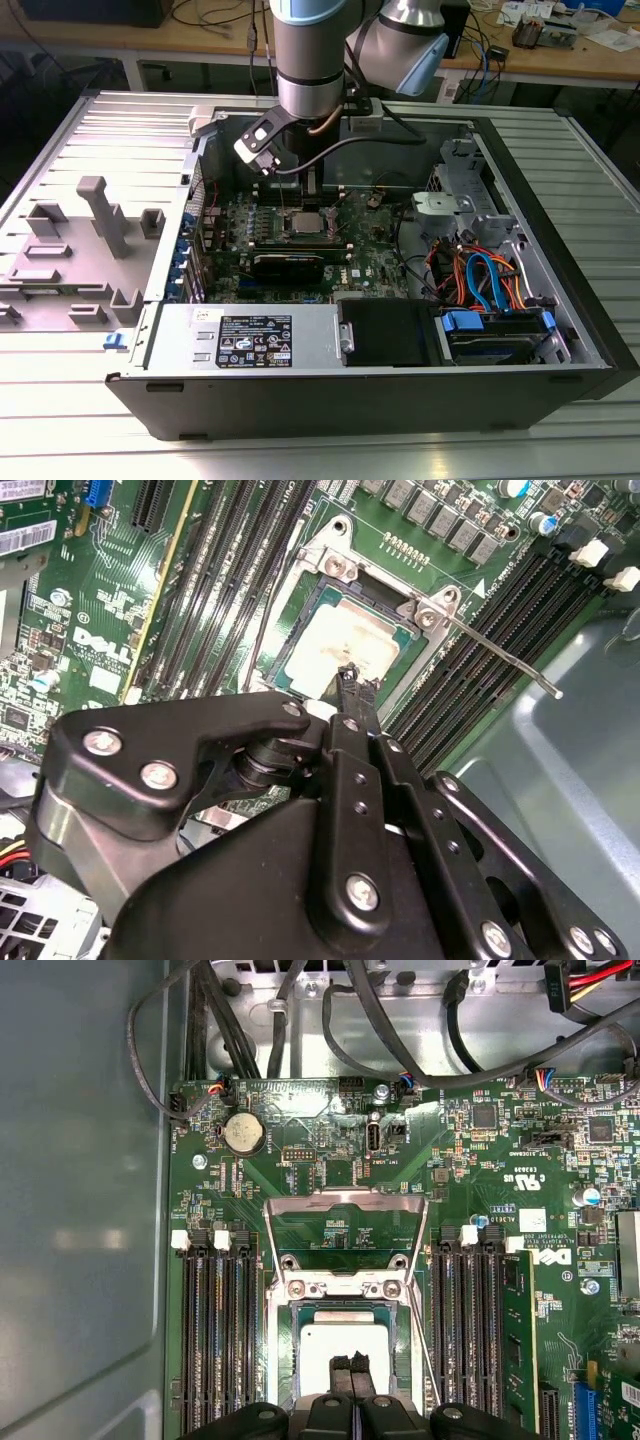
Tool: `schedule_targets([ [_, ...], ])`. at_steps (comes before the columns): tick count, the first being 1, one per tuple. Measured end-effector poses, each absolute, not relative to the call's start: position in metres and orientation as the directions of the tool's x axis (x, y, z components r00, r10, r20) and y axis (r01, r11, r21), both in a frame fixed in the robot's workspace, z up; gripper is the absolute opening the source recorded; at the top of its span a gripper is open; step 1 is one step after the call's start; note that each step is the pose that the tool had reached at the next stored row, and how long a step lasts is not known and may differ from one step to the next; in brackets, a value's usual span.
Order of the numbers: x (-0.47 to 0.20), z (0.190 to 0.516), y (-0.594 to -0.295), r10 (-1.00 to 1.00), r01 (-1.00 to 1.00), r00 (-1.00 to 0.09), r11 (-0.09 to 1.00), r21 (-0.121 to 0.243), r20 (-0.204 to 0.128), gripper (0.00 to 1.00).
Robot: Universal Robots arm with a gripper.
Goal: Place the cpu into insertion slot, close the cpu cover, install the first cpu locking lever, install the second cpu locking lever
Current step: 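Close the cpu cover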
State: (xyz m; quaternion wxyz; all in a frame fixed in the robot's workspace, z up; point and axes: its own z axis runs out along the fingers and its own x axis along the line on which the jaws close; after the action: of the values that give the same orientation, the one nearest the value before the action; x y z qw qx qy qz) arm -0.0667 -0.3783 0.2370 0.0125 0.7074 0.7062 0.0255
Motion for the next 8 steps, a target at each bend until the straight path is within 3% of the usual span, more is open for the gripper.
schedule_targets([
  [3,-0.0665,0.237,-0.3783,1.0,0.999,0.001,-0.002,0.051,0.018,0.11],
  [7,-0.0662,0.237,-0.3782,1.0,1.0,0.004,-0.004,-0.01,0.017,0.11],
  [8,-0.0663,0.237,-0.3782,1.0,1.0,0.004,-0.004,-0.01,0.017,0.11],
])
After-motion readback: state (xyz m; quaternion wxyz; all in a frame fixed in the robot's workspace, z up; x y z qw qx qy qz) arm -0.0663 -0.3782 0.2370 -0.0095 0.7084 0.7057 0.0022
